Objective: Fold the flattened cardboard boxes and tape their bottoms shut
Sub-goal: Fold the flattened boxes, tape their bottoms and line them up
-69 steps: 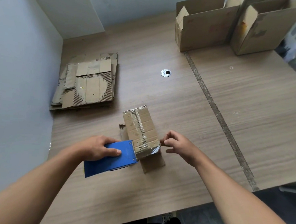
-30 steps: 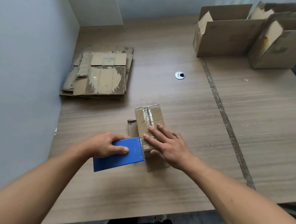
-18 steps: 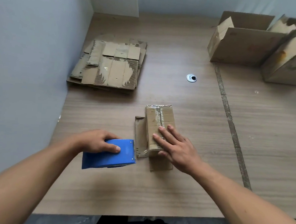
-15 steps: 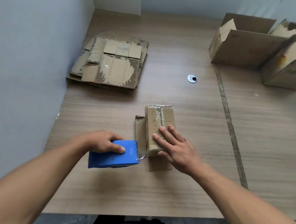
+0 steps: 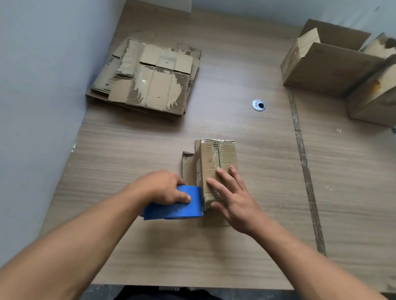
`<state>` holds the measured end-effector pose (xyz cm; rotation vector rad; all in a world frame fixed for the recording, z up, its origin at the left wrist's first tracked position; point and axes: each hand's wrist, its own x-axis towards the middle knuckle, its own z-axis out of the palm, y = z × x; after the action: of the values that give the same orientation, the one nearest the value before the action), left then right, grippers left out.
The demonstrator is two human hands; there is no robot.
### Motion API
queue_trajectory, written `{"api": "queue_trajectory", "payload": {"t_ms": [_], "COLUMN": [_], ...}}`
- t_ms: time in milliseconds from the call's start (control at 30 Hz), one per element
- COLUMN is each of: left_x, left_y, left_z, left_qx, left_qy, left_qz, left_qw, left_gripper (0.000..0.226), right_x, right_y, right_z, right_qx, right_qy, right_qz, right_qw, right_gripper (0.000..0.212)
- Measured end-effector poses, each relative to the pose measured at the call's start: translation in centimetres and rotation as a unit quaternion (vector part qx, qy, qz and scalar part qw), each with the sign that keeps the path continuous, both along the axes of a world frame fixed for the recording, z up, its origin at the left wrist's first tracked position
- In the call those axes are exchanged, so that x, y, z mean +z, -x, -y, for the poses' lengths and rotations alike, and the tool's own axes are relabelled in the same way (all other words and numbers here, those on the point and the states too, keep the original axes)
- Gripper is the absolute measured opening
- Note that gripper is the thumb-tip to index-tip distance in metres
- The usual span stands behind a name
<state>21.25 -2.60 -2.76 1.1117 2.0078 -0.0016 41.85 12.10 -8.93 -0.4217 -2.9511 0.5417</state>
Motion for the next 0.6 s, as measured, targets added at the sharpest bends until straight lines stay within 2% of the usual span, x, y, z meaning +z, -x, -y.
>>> {"api": "queue_trajectory", "payload": {"t_ms": [100,167,333,500,600], "left_x": [0.9,1.7,3.3,3.2,2.0], "left_y": [-1.5,-2.4,-3.5,-4.8,-5.6], "left_z": [-1.0,-1.6,-2.2,-1.8,-0.1], "left_qx": [0.003,0.017,0.025,-0.005,0.021], "left_qy": [0.014,0.022,0.031,0.018,0.012], "left_qz": [-0.089,-0.115,-0.144,-0.201,-0.174], "left_qw": [0.996,0.993,0.989,0.979,0.984], "left_gripper": [0.043,0.038,0.023,0.037,0.039], "right_x": [0.0,0.0,0.5,1.3,1.8], "right_y": [0.0,0.0,-0.1,0.3,0.4], "right_z": [0.2,0.3,0.5,1.1,1.3], "right_qx": [-0.003,0.001,0.0,-0.017,-0.021], "right_qy": [0.007,-0.003,0.008,0.037,0.052], "right_qz": [0.004,0.007,0.022,0.04,0.042], "right_qw": [1.0,1.0,1.0,0.998,0.998], "right_gripper": [0.058,0.057,0.056,0.056,0.056]}}
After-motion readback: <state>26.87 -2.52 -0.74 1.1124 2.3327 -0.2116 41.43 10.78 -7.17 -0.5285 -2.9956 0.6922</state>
